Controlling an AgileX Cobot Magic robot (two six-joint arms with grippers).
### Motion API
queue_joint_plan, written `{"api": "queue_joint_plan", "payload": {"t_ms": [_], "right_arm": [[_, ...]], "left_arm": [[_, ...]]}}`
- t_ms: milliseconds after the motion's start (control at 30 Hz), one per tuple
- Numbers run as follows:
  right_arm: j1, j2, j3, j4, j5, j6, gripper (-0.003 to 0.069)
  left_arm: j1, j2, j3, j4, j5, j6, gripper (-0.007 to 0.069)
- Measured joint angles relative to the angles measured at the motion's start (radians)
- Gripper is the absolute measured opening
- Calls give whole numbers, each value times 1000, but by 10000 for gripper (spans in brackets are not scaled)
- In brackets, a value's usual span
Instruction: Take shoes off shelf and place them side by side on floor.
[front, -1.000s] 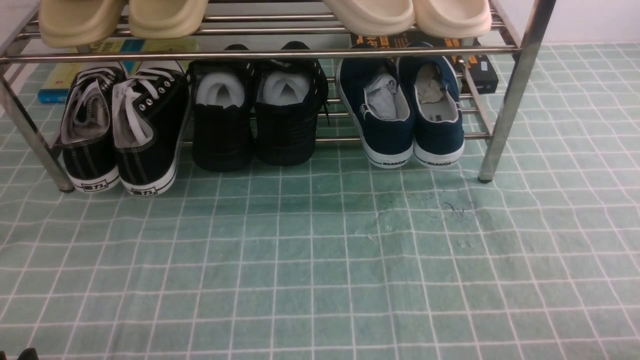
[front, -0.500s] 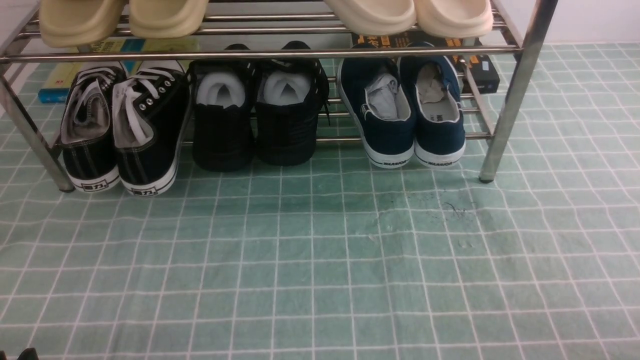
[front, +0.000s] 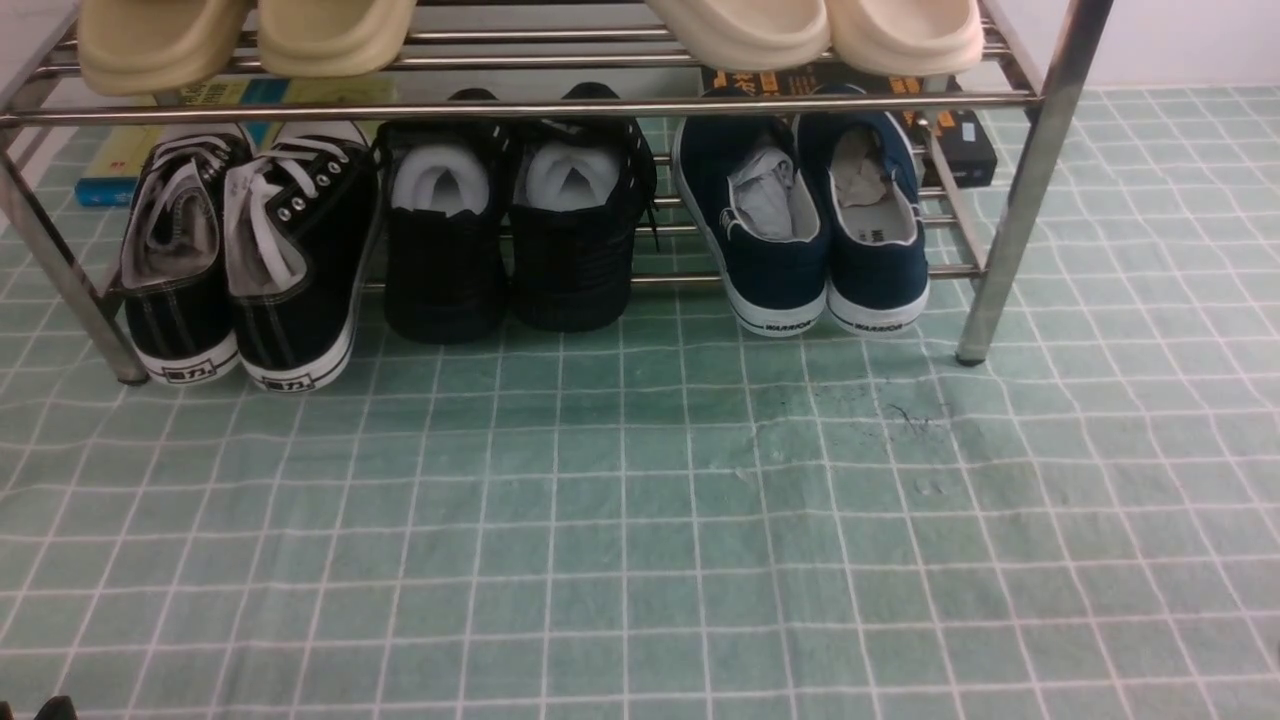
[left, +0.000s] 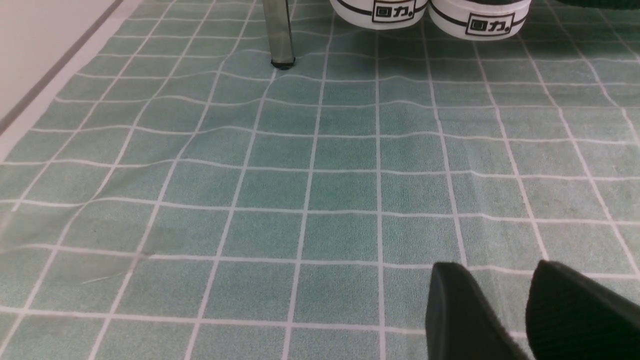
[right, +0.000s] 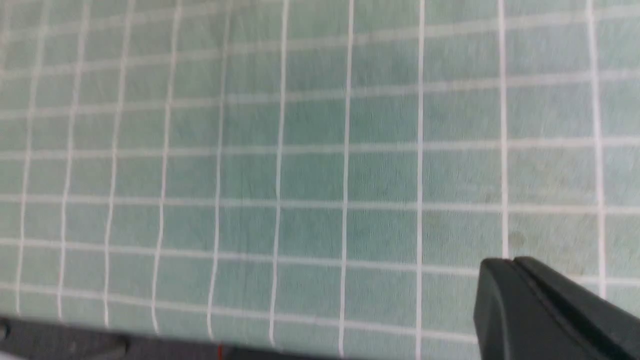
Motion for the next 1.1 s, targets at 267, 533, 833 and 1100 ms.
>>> {"api": "queue_joint_plan", "payload": {"t_ms": [267,533,833,1100], "right_arm": [[7,415,-94,375,131,-408,3],[267,639,-485,352,144,-388,9],[498,875,-985,-165,73,51,157],[557,1181,-1354,-459,55,219,367]], "left_arm": [[0,0,0,0,0,0,242],[0,0,0,0,0,0,242],[0,0,0,0,0,0,242],[0,0,0,0,0,0,242]]}}
